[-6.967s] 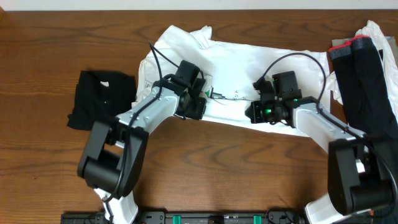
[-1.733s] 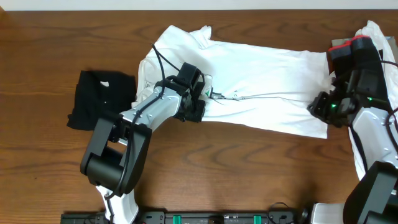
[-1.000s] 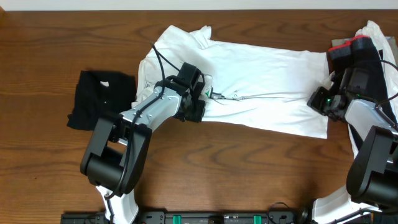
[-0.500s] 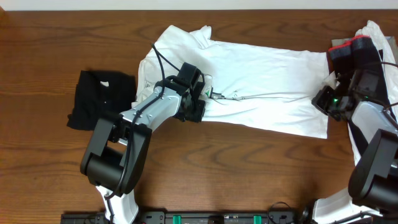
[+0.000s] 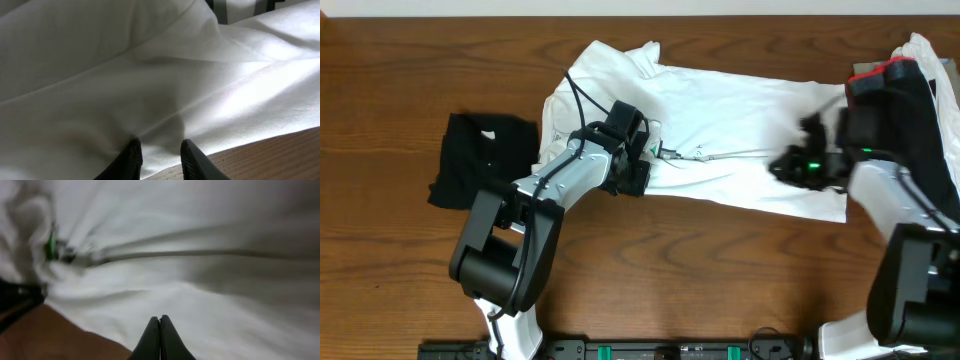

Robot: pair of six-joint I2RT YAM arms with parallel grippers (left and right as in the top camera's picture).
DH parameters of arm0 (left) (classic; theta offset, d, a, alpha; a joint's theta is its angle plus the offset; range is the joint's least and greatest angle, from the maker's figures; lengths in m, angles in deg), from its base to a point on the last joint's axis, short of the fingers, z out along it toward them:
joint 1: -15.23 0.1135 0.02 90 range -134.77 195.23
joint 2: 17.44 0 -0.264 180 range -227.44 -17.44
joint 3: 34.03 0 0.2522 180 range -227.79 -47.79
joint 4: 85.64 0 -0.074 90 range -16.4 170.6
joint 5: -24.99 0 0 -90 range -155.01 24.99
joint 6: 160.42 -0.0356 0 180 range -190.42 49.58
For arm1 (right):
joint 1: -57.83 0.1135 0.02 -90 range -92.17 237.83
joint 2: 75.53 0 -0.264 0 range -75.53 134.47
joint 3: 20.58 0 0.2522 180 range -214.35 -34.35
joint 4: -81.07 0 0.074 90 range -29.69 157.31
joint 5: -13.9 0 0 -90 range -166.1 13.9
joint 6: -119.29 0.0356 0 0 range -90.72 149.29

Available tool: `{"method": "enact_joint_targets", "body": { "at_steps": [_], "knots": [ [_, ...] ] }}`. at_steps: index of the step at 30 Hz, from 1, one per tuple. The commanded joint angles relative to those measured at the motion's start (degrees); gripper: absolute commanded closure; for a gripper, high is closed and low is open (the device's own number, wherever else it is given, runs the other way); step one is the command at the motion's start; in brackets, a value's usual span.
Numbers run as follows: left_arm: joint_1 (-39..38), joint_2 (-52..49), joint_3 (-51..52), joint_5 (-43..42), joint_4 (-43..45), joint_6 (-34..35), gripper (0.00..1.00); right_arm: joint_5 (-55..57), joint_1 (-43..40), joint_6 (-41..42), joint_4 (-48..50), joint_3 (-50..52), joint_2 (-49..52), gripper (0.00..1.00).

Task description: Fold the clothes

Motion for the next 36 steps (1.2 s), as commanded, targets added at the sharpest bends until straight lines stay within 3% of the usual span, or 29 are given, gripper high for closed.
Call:
{"method": "enact_joint_targets", "body": {
  "at_steps": [1, 7, 15, 21, 26, 36],
  "knots": [
    [0.3, -0.6, 0.0, 2.6, -0.8, -0.9, 0.70, 0.9, 6.3, -5.2, 2.3, 0.7, -0.4, 0.98],
    [0.3, -0.6, 0.0, 2.6, -0.8, -0.9, 0.70, 7.2, 16.4, -5.2, 10.2, 0.7, 2.1, 0.99],
    [0.3, -0.6, 0.0, 2.6, -0.8, -0.9, 0.70, 7.5, 21.9, -6.1, 13.2, 0.7, 8.5, 0.99],
    [0.3, -0.6, 0.0, 2.6, -0.8, -0.9, 0.70, 5.6, 22.5, -9.5, 13.9, 0.7, 9.9, 0.99],
    [0.3, -0.6, 0.0, 2.6, -0.8, -0.9, 0.71, 10.6, 22.5, -9.3, 18.6, 0.7, 12.2, 0.99],
    [0.3, -0.6, 0.0, 2.6, -2.5, -1.0, 0.71, 16.1, 19.5, -2.9, 28.5, 0.4, 13.2, 0.98]
  ]
}}
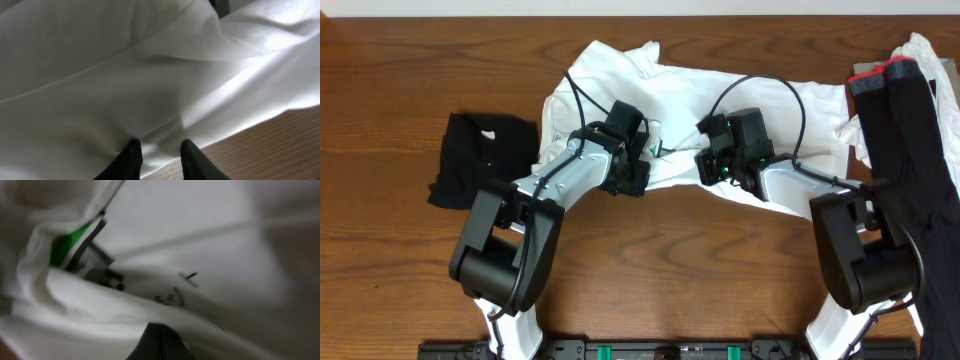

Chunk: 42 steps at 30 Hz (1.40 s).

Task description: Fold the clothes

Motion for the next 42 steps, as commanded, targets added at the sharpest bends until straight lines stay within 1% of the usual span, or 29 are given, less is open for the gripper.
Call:
{"method": "enact_joint_targets", "body": {
  "at_steps": [1, 7, 11, 14, 17, 20, 22, 24, 26, 29, 31, 36, 38, 42],
  "knots": [
    [0.3, -0.6, 0.3, 2.4, -1.4, -0.9, 0.70, 3.4, -2.2, 4.0, 1.3, -0.2, 0.9, 0.98],
    [0.3, -0.6, 0.3, 2.4, -1.4, -0.9, 0.71, 2.7, -4.8, 5.5, 2.7, -0.5, 0.9, 0.98],
    [0.2, 1.0, -0.7, 2.3, -1.6, -0.9, 0.72, -4.3, -5.9, 5.5, 2.5, -0.6, 0.9, 0.99],
    [-0.2, 4.7, -2.1, 0.7, -1.5, 0.4, 0.72, -6.6, -6.2, 5.5, 2.2, -0.6, 0.9, 0.99],
    [-1.5, 8.7, -2.2, -0.5, 0.9, 2.8, 0.72, -8.8, -6.2, 5.5, 1.6, -0.6, 0.8, 0.98],
    [-3.8, 10.3, -2.2, -1.6, 4.1, 2.8, 0.71, -11.0, -6.2, 5.6, 1.7, -0.8, 0.5, 0.97],
    [-5.5, 10.0, -2.2, -1.6, 5.5, 2.7, 0.68, -12.7, -6.2, 5.8, 1.0, -1.2, 0.0, 0.97],
    [-7.2, 9.0, -2.1, -0.6, 6.1, 2.7, 0.68, -12.7, -6.4, 6.8, -2.8, -1.7, -1.0, 0.97],
    [-7.8, 8.1, -2.1, 2.8, 5.0, 2.7, 0.68, -12.3, -7.0, 6.8, -7.9, -2.0, -2.5, 0.97],
    [-7.6, 7.4, -1.6, 7.8, 3.0, 2.7, 0.68, -12.2, -8.5, 6.8, -15.1, -2.0, -5.4, 0.97],
    [-6.8, 7.4, -1.5, 9.7, 2.0, 1.9, 0.68, -12.2, -9.9, 6.8, -19.0, -2.0, -7.6, 0.97],
    [-3.5, 7.4, -0.4, 11.1, 1.8, 1.4, 0.68, -8.4, -12.9, 8.0, -28.6, -2.0, -11.6, 0.97],
    [-2.1, 7.2, 0.7, 11.1, 1.8, -0.3, 0.67, -5.0, -13.1, 8.3, -32.1, -1.9, -11.5, 0.97],
    [0.2, 5.9, 2.3, 11.2, 1.8, -2.5, 0.68, -0.5, -13.1, 9.4, -35.3, -0.7, -10.9, 0.98]
  ]
}}
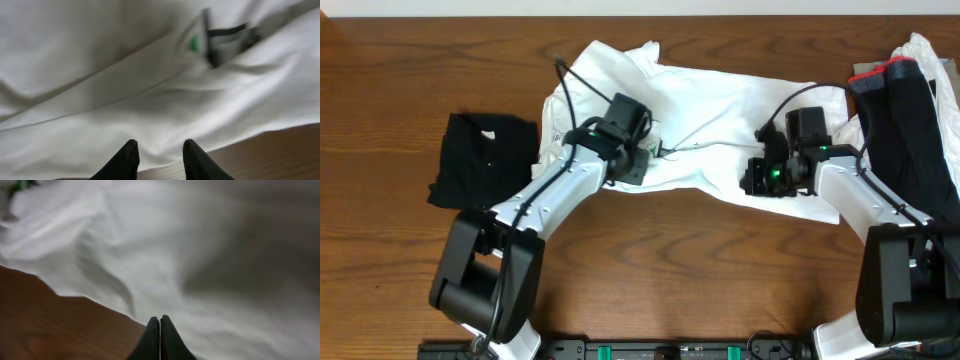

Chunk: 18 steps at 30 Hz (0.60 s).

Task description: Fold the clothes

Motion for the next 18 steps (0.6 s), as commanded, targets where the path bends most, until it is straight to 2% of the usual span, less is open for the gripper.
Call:
{"method": "enact_joint_targets", "body": {
  "at_steps": [1, 10, 18],
  "knots": [
    [1.7, -2.1, 1.9, 1.5, -0.1, -2.7, 0.68, 5.1, -0.5, 1.7, -0.9, 0.7, 0.5, 0.98],
    [5.9, -5.4, 2.6, 3.2, 0.0, -5.8, 0.68, 13.9, -0.5, 6.0, -1.4, 1.6, 0.6, 0.98],
    [9.9, -5.7, 4.6, 3.2, -1.2, -5.7, 0.68, 20.5, -0.9, 7.7, -0.5, 6.7, 0.6, 0.98]
  ]
}}
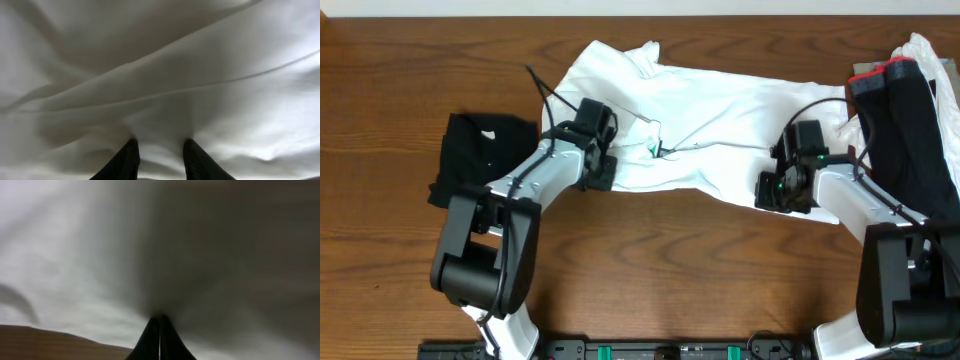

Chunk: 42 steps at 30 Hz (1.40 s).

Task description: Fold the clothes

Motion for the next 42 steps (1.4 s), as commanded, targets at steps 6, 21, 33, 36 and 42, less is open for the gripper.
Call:
{"method": "enact_joint_targets", "body": {
  "at_steps": [6, 21, 33, 36, 42],
  "knots": [
    [3.3, -0.7, 1.4, 1.1, -3.5, -1.0, 0.68, 6.4, -4.2, 3.1, -3.6, 3.4, 0.6, 0.99],
    [3.8, 10.4, -1.4, -2.1, -8.3, 0.6, 0.68, 0.9, -8.3, -3.9, -10.2, 2.5, -10.8, 0.99],
    [-6.6, 13.8, 1.0, -9.9, 2.4, 14.6, 0.68, -23.2, -4.8, -3.1, 4.4, 0.5, -20.6, 0.97],
    [-8.6, 9.5, 1.6, -9.9, 4.8, 18.5, 0.73, -23.4, -0.1, -1.8, 9.9, 0.5, -16.6, 0.98],
    [-9.2, 3.1, 1.6, -9.8, 5.0, 24.6, 0.75, -24.6, 8.9, -1.5, 19.6, 0.5, -5.1, 0.98]
  ]
}}
